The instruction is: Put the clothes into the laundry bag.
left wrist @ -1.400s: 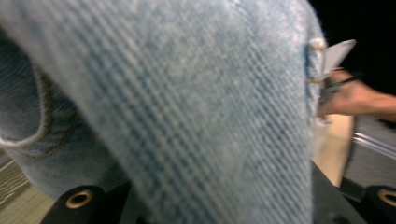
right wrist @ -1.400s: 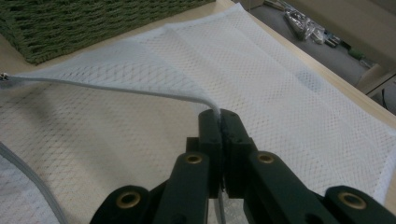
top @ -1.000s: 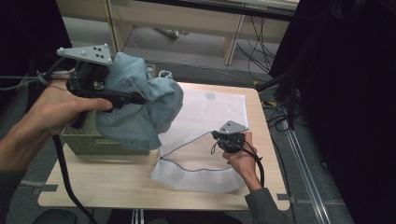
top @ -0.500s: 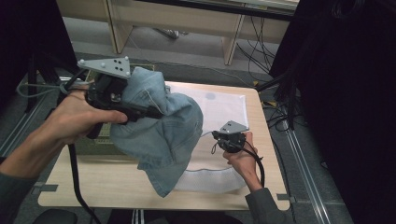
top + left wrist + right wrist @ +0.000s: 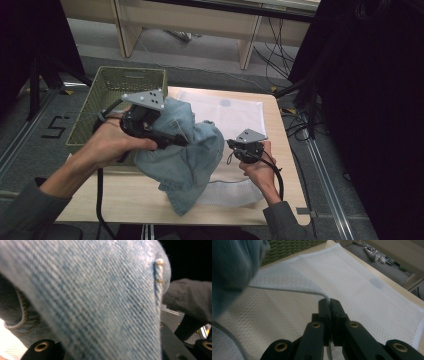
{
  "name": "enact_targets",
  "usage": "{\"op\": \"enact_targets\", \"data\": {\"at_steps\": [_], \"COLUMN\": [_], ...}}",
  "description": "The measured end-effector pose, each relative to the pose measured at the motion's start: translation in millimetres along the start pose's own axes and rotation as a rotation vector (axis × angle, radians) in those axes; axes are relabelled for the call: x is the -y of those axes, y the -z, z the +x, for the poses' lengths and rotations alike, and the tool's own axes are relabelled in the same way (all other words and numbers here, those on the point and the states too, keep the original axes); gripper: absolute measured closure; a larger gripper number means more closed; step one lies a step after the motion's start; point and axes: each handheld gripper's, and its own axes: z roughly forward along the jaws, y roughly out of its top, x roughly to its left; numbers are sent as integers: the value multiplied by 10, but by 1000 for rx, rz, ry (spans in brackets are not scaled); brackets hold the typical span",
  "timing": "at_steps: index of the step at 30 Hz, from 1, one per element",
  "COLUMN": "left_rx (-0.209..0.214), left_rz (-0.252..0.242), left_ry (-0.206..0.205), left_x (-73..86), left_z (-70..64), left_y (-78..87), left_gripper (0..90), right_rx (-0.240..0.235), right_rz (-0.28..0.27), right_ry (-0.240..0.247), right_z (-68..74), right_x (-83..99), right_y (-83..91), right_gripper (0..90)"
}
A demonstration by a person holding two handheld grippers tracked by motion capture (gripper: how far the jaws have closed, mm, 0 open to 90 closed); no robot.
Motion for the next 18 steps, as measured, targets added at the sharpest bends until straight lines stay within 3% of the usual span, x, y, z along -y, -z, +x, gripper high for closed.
{"op": "enact_targets", "data": {"at_steps": [4, 7, 8, 9, 12, 14, 15, 16, 18], "left_rx": [-39, -40, -36, -36, -44, -17, -10, 4, 5], "left_rz": [34, 76, 85, 88, 113, 104, 106, 124, 148], "left_ry": [-46, -56, -58, -40, -60, -26, -8, 2, 1], "left_x": [150, 282, 325, 369, 488, 613, 644, 692, 783], "left_z": [-42, -59, -52, -53, -31, -26, -31, -30, -42], "left_y": [-253, -471, -539, -604, -775, -918, -950, -1012, -1140], "left_gripper": [669, 667, 667, 666, 662, 659, 657, 655, 650], "right_rx": [-16, 3, -2, -3, 0, -8, -7, -10, -9], "right_rz": [-2, -27, -13, -15, -18, -15, -13, -10, -8], "right_ry": [-52, -35, -37, -38, -39, -55, -39, -52, -55], "right_z": [10, -3, -6, -6, -12, -20, -40, -35, -38], "right_x": [3, 7, 3, 3, 6, 14, 14, 17, 15], "right_y": [-4, -6, 7, 7, 4, 11, 21, 23, 29], "right_gripper": [896, 896, 897, 896, 897, 897, 897, 897, 897]}}
